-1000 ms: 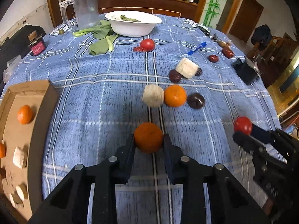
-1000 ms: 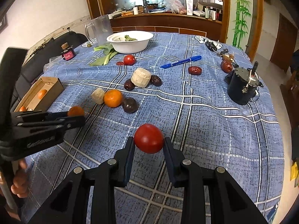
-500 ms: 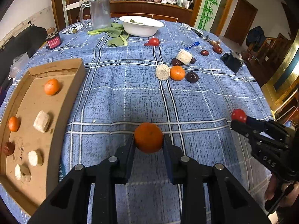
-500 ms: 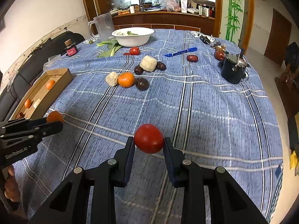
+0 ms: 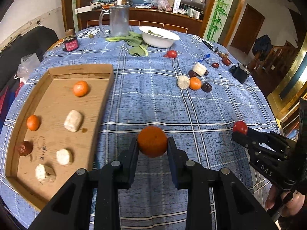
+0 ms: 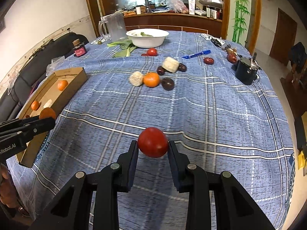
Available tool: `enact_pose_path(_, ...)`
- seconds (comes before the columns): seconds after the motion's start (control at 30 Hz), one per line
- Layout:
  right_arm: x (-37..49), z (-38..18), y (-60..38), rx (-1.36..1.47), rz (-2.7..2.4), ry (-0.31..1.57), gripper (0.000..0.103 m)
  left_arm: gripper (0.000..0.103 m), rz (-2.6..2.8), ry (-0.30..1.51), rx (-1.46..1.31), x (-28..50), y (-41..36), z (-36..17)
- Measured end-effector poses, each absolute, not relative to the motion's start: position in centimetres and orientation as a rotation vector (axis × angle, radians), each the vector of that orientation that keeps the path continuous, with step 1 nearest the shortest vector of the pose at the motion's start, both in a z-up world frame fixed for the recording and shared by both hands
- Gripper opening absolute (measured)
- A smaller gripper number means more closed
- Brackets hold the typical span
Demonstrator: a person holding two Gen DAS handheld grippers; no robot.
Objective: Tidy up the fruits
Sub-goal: 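Carry the tomato in the right tool while the left tool carries the mandarin to the tray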
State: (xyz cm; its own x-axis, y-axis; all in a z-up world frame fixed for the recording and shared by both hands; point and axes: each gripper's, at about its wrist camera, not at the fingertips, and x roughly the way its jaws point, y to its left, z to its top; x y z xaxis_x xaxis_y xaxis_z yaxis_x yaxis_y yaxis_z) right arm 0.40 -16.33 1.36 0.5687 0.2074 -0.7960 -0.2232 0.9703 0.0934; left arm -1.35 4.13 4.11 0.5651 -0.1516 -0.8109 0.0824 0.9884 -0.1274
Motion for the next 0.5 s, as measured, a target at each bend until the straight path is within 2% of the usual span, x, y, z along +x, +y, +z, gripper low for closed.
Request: enact_pose_path(0.5,1.5,3.4,-9.8,-0.105,0.347,0.894,0.033,0.028,-0.047,0.930,-0.141,-2.3,10.4,5.5)
